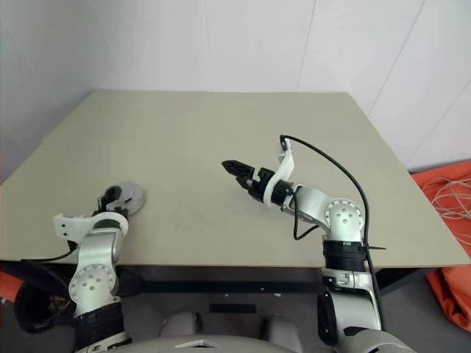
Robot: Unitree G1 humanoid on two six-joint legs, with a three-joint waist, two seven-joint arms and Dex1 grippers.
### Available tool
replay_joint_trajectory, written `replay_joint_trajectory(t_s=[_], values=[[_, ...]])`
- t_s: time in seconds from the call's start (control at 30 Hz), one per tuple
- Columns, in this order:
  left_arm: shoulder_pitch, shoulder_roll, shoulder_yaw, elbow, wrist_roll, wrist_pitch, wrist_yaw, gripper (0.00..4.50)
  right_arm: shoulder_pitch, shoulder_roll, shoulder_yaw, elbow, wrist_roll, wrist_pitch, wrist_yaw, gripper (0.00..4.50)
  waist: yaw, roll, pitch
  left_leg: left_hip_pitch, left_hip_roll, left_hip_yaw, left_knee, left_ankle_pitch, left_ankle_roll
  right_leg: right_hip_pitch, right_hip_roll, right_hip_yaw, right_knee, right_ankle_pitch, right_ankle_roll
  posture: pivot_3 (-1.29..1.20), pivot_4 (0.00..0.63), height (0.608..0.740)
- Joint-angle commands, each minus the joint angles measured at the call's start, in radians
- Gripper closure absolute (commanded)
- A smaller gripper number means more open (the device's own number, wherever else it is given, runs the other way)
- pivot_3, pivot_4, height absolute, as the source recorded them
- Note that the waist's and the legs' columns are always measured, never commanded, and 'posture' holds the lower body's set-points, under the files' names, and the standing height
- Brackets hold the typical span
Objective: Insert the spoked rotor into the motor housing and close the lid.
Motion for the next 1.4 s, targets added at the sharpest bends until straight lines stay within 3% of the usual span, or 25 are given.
replay_joint_trajectory(t_s=[0.03, 0.2, 0.3, 0.43, 0.57, 0.77, 0.87, 0.93, 1.07, 1.2, 1.4], values=[[0.073, -0.079, -0.005, -0.037, -0.023, 0.023, 0.118, 0.01, -0.017, 0.005, -0.012, -0.006, 0.005, 0.0, 0.009, 0.0, -0.001, 0.0, -0.001, 0.0, 0.0, 0.0, 0.0, 0.0, 0.0, 0.0, 0.0, 0.0, 0.0, 0.0, 0.0, 0.0, 0.0, 0.74], [0.134, -0.049, -0.044, -0.11, -0.107, 0.1, 0.228, 0.01, -0.021, 0.013, -0.009, 0.001, 0.0, 0.002, 0.012, 0.0, -0.006, 0.004, -0.004, 0.0, 0.0, 0.0, 0.0, -0.001, 0.002, 0.0, 0.0, 0.0, -0.001, 0.0, 0.0, 0.0, 0.0, 0.74], [0.136, 0.002, -0.107, -0.179, -0.226, 0.191, 0.262, 0.01, -0.025, 0.013, -0.006, 0.003, -0.001, 0.009, 0.02, 0.0, -0.005, 0.008, -0.008, -0.001, -0.001, 0.0, 0.001, -0.001, 0.002, 0.0, -0.001, 0.0, -0.001, -0.002, -0.002, 0.0, 0.0, 0.74], [0.081, 0.085, -0.189, -0.246, -0.374, 0.29, 0.211, 0.01, -0.022, -0.003, -0.003, -0.007, -0.022, 0.019, 0.037, 0.0, 0.016, 0.008, -0.008, -0.004, -0.001, 0.0, 0.005, -0.001, 0.002, -0.002, -0.001, -0.001, -0.001, -0.003, -0.003, 0.0, 0.0, 0.74], [0.024, 0.175, -0.242, -0.255, -0.382, 0.351, 0.061, 0.01, 0.002, -0.041, 0.005, -0.051, -0.086, 0.02, 0.105, 0.0, 0.008, 0.004, -0.006, -0.007, 0.001, 0.0, 0.013, -0.001, 0.002, -0.001, -0.001, -0.001, -0.001, -0.001, 0.0, 0.0, 0.0, 0.74], [0.017, 0.366, -0.294, -0.238, -0.18, 0.415, -0.238, 0.01, 0.066, -0.082, 0.023, -0.144, -0.197, -0.019, 0.211, 0.0, 0.001, 0.004, -0.006, -0.006, 0.001, 0.0, 0.015, -0.001, 0.003, -0.002, -0.001, 0.0, -0.001, 0.0, 0.002, 0.0, 0.0, 0.74], [0.049, 0.492, -0.357, -0.242, 0.054, 0.384, -0.46, 0.01, 0.106, -0.097, 0.046, -0.199, -0.283, -0.07, 0.279, 0.0, 0.002, 0.004, -0.006, -0.006, 0.001, 0.0, 0.014, -0.001, 0.003, -0.004, 0.0, 0.0, -0.001, 0.0, 0.002, 0.0, 0.0, 0.74], [0.077, 0.526, -0.394, -0.226, 0.196, 0.327, -0.557, 0.01, 0.128, -0.109, 0.071, -0.234, -0.364, -0.128, 0.328, 0.0, 0.004, 0.005, -0.006, -0.007, 0.001, 0.0, 0.014, -0.002, 0.003, -0.004, 0.0, 0.0, -0.001, 0.0, 0.002, 0.0, 0.0, 0.74], [0.119, 0.51, -0.435, -0.187, 0.409, 0.208, -0.668, 0.01, 0.167, -0.144, 0.155, -0.283, -0.572, -0.289, 0.444, 0.0, 0.005, 0.005, -0.005, -0.007, 0.0, 0.001, 0.014, -0.004, 0.006, -0.004, -0.002, 0.001, -0.001, 0.0, 0.002, 0.0, 0.0, 0.74], [0.143, 0.469, -0.48, -0.144, 0.592, 0.066, -0.762, 0.01, 0.239, -0.218, 0.312, -0.314, -0.886, -0.578, 0.582, 0.0, 0.007, 0.005, -0.005, -0.007, 0.0, 0.001, 0.014, -0.005, 0.008, -0.003, -0.002, 0.001, -0.002, 0.0, 0.001, 0.0, 0.0, 0.74], [0.185, 0.421, -0.506, -0.116, 0.736, -0.054, -0.867, 0.01, 0.325, -0.196, 0.327, -0.27, -1.069, -0.858, 0.654, 0.0, 0.001, 0.005, -0.004, -0.006, 0.0, 0.001, 0.013, -0.006, 0.01, -0.004, -0.003, 0.001, -0.002, 0.0, 0.001, 0.0, 0.0, 0.74]])
